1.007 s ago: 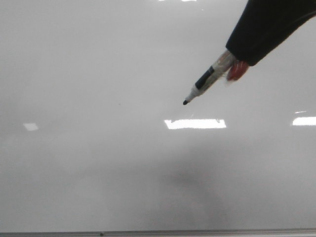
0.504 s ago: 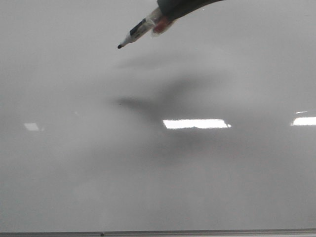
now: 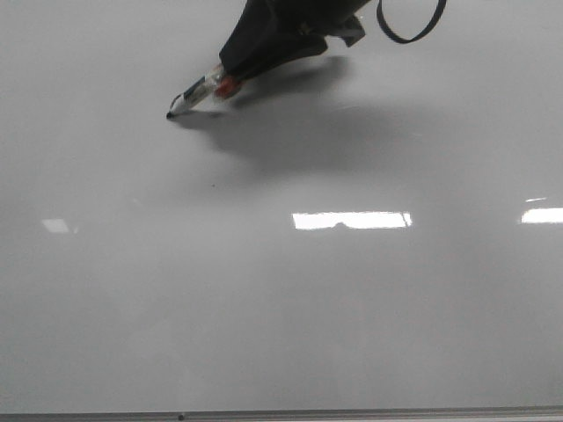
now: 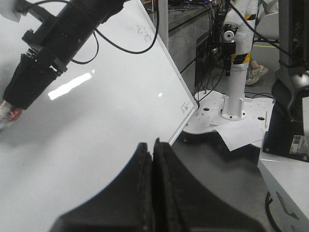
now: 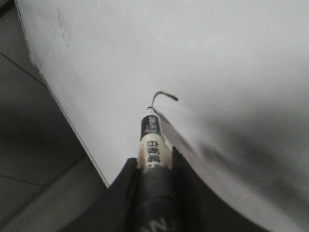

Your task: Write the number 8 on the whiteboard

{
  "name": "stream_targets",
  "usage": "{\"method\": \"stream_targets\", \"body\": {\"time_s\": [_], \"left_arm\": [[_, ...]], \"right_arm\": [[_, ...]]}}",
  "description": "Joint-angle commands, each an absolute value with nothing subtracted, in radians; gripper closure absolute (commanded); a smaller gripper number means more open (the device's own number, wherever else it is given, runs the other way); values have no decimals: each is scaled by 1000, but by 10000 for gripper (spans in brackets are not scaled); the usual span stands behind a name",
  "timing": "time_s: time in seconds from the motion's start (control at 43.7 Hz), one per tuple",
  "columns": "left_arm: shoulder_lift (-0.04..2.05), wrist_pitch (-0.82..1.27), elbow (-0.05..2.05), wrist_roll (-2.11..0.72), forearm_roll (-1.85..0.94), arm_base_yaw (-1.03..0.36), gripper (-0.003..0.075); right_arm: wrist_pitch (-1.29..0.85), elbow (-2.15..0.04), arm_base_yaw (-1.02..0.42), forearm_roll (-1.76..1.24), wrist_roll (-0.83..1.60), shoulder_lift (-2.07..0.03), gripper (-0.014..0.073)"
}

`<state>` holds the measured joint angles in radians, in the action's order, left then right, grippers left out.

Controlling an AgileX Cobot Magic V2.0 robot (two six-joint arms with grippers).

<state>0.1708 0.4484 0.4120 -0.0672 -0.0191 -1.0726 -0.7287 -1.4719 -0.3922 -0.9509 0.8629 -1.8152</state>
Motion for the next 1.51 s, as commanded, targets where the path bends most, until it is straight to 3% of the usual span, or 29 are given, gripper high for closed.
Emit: {"method": "stream_targets", "body": {"time_s": [0.0, 0.412, 0.618, 0.824, 1.007, 1.488], "left_arm": [[182, 369, 438, -57, -29, -1080, 741], [182, 369, 438, -57, -29, -1080, 741], [182, 369, 438, -57, -29, -1080, 741], [182, 369, 438, -57, -29, -1080, 741], [182, 374, 438, -57, -29, -1080, 741], [182, 374, 438, -57, -29, -1080, 741]], "right_arm": [[-691, -1481, -376, -943, 872, -1765, 655], [-739, -1321, -245, -926, 879, -1689, 655], [-657, -1230, -336, -939, 895, -1707, 655], [-549, -1250, -478, -1044, 909, -1767, 655], [-518, -1309, -508, -1106, 912, -1773, 655], [-589, -1293, -319, -1083, 913, -1643, 655]]}}
